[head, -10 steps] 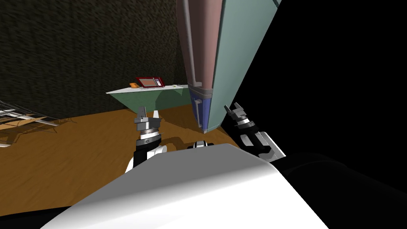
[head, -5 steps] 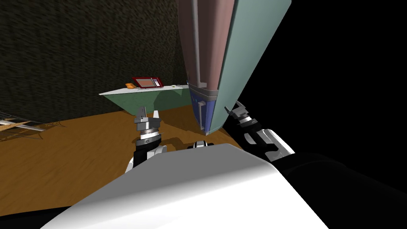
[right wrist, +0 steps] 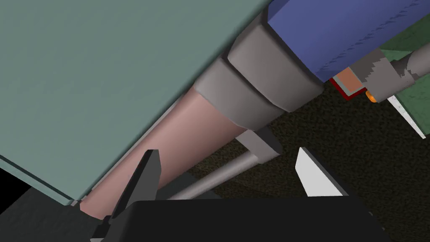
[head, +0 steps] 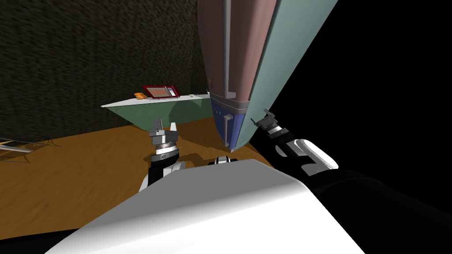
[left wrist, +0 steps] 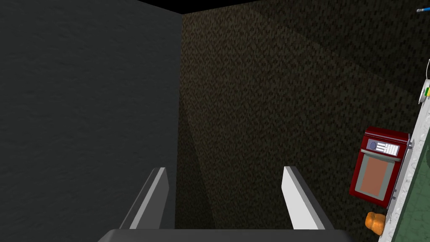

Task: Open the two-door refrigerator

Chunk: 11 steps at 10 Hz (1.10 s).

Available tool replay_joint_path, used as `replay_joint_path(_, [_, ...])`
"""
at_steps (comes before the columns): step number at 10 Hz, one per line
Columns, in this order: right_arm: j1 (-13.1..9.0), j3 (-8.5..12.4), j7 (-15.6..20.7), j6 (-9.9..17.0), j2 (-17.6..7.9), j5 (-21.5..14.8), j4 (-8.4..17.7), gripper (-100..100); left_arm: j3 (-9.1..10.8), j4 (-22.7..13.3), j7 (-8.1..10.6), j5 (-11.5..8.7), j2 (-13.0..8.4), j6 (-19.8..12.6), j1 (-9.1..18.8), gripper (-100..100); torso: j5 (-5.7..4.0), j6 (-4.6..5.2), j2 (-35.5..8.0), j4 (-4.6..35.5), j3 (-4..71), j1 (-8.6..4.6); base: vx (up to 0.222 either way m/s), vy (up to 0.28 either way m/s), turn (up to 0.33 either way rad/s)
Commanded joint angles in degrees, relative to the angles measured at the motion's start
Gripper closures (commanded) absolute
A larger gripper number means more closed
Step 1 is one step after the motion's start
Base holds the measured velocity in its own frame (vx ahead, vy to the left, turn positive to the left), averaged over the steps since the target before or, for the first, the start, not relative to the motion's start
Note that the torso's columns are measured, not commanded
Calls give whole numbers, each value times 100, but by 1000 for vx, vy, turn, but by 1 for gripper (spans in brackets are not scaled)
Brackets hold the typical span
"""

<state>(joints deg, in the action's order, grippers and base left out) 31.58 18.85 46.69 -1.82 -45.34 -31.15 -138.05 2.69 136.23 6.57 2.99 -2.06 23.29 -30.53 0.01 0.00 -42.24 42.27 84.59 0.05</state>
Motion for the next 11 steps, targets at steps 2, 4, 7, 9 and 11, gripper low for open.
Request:
replay_joint_path(2, [45, 174, 499, 282, -531, -337, -21, -100, 0, 0, 0, 0, 0, 0, 0, 0, -1, -1, -3, 0, -1, -5, 132, 124, -25])
replay_joint_path(4, [66, 303, 816, 467, -876, -562, -62, -100, 0, 0, 0, 0, 0, 0, 0, 0, -1, 0, 3, -1, 2, -4, 158, 141, -61])
replay_joint_path(7, [91, 469, 1221, 704, -1354, -852, -213, -100, 0, 0, 0, 0, 0, 0, 0, 0, 2, -12, -6, 4, -2, -5, 123, 129, -72])
replay_joint_path(9, [104, 557, 1436, 831, -1605, -1005, -384, -100, 1, -1, 0, 0, -1, 0, 1, 0, 44, -57, 49, 16, 49, 48, 78, 93, -58])
replay_joint_path(11, [109, 593, 1525, 883, -1709, -1068, -493, -100, 1, 0, 0, 0, -1, 0, 2, 0, 83, -96, 85, 20, 84, 113, 37, 51, -20])
